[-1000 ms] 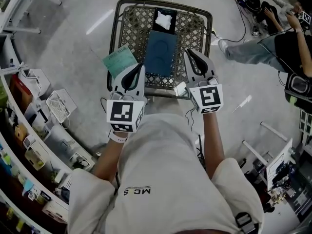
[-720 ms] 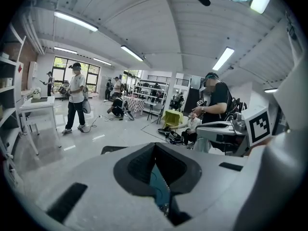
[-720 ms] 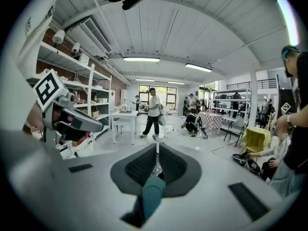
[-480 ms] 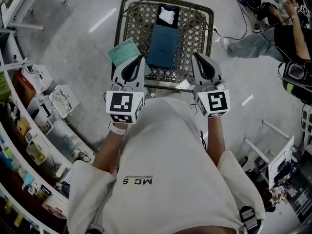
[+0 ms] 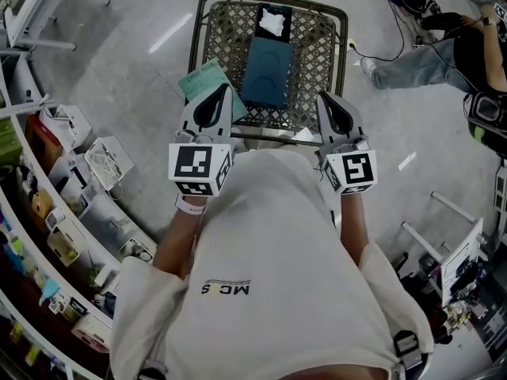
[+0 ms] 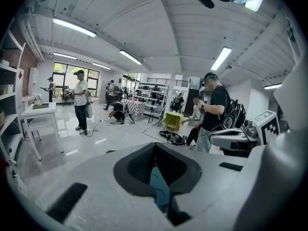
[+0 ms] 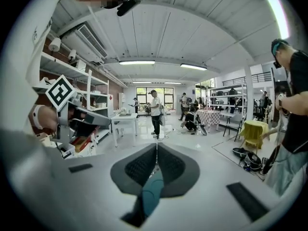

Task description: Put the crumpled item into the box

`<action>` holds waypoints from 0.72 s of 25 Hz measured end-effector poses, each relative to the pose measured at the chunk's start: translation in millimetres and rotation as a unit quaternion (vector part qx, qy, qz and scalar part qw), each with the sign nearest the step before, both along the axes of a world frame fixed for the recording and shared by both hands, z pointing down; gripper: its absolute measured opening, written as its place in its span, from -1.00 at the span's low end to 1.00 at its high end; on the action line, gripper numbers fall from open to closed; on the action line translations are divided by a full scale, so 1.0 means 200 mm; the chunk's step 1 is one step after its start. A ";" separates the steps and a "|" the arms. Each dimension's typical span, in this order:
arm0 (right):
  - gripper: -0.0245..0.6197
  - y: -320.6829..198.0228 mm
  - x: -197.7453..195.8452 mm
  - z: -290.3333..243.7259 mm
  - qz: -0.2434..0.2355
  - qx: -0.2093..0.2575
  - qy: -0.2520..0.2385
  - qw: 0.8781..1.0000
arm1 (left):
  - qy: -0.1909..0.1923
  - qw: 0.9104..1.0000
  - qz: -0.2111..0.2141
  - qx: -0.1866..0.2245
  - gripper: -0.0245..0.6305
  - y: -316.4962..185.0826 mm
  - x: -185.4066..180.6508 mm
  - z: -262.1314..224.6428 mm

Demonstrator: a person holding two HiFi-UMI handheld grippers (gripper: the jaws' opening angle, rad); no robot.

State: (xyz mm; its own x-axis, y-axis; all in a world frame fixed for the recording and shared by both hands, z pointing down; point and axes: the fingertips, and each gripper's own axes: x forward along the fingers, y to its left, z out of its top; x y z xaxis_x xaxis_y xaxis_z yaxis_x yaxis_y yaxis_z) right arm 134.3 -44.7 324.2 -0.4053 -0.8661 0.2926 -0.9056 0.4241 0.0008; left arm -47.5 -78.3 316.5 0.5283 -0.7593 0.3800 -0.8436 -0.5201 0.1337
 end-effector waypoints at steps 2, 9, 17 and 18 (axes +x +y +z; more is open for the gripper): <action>-0.86 0.00 0.01 0.00 0.001 0.002 -0.003 1.000 | -0.001 1.000 0.002 0.002 -0.85 0.00 0.01 -0.01; -0.86 -0.01 0.03 0.00 0.007 0.005 -0.010 1.000 | 0.001 1.000 -0.001 0.007 -0.85 0.01 0.04 -0.03; -0.86 -0.03 0.04 -0.01 0.006 0.007 -0.009 1.000 | 0.003 1.000 -0.007 0.008 -0.85 0.03 0.05 -0.04; -0.86 -0.03 0.04 -0.02 0.006 0.008 -0.009 1.000 | 0.003 1.000 -0.008 0.008 -0.85 0.03 0.05 -0.05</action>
State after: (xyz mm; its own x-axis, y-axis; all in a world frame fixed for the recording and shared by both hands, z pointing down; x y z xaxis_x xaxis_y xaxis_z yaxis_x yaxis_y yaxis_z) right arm 142.6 -50.7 320.5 -0.4003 -0.8755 0.2708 -0.9105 0.4134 -0.0093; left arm -37.2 -72.9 307.4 0.5183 -0.7737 0.3645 -0.8511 -0.5082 0.1315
